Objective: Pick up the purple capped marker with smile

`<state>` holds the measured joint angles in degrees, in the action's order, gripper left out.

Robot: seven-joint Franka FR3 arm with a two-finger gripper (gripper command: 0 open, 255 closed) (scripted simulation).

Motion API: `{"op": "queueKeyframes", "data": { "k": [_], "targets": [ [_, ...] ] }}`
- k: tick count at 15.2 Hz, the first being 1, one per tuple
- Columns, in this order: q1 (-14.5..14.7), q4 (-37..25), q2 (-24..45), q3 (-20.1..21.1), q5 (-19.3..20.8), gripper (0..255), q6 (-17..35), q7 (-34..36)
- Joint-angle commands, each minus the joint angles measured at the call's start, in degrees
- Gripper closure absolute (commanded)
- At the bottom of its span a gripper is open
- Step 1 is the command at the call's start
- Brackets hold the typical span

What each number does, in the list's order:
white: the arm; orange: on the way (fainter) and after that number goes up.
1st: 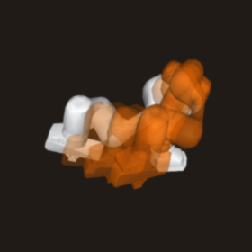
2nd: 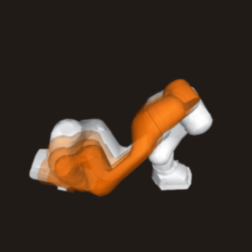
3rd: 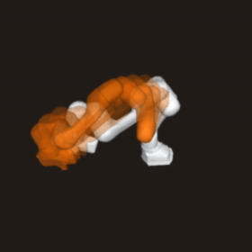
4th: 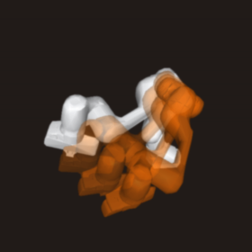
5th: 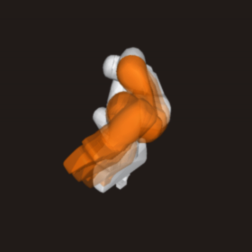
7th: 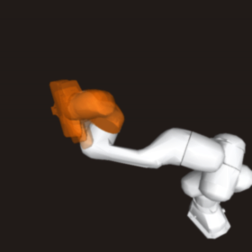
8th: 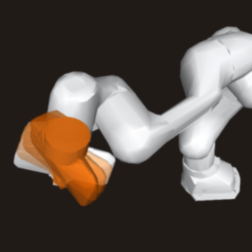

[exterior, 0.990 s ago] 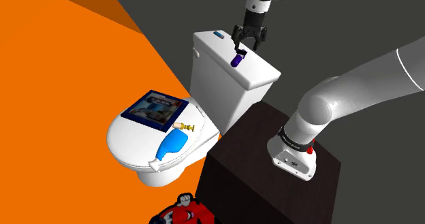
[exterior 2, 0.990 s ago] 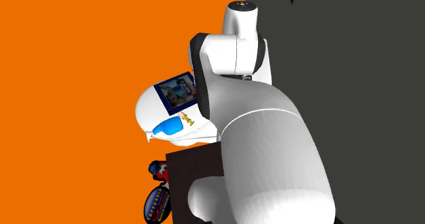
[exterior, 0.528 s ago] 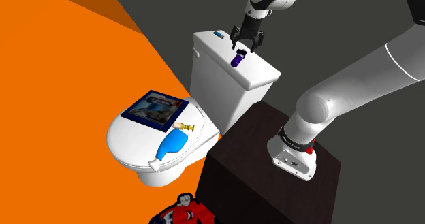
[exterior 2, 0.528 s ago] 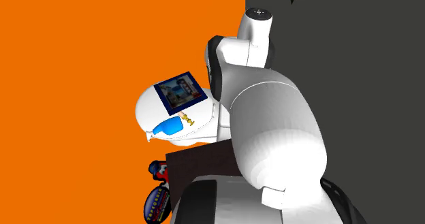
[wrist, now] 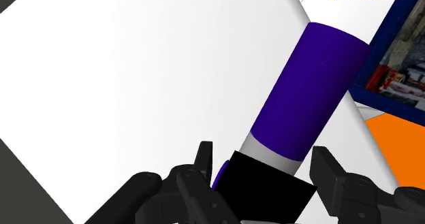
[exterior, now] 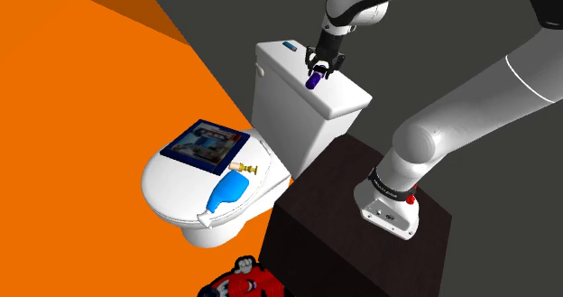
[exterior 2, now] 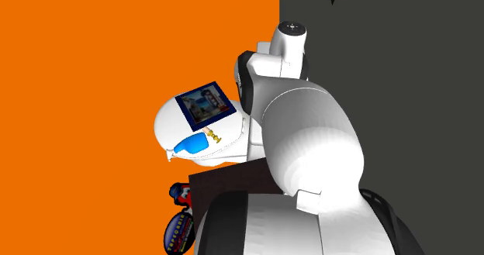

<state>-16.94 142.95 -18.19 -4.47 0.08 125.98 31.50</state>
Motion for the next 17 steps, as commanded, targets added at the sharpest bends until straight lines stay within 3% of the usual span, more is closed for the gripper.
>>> {"op": "queueKeyframes", "data": {
  "k": [1,9,17],
  "targets": [
    [0.03,0.03,0.07,0.04,-0.02,255,0.11,0.05],
    [-0.02,0.06,0.07,-0.03,0.00,255,0.14,-0.04],
    [-0.06,-3.97,-2.64,0.15,0.16,255,-6.60,0.22]
  ]
}}
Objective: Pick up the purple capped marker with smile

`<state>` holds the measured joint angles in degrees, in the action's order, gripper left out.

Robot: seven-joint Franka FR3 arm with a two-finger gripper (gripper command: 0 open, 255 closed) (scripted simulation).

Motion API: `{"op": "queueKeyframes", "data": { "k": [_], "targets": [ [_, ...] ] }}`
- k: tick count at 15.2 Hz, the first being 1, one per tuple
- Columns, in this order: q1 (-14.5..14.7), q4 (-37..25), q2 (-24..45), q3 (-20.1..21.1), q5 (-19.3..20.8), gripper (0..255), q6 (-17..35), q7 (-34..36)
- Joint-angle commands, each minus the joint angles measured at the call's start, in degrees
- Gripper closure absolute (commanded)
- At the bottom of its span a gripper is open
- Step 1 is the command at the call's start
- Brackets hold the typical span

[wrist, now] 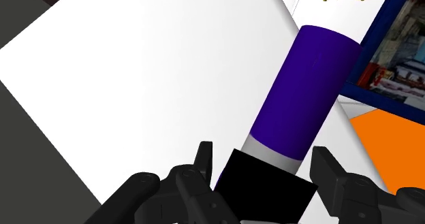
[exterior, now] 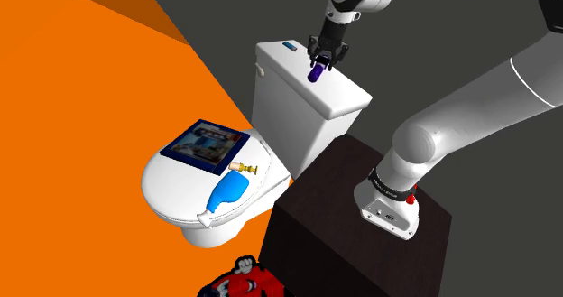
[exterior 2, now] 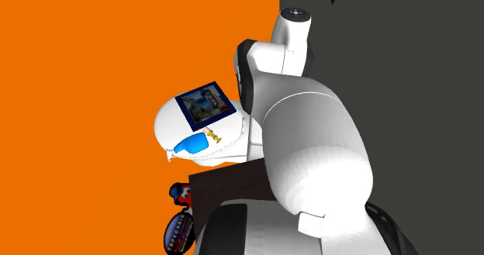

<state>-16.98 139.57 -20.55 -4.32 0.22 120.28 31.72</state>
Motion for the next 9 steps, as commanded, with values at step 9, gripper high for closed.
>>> {"op": "queueKeyframes", "data": {
  "k": [9],
  "targets": [
    [-0.03,-4.81,-1.90,0.13,0.09,255,-6.72,0.16]
  ]
}}
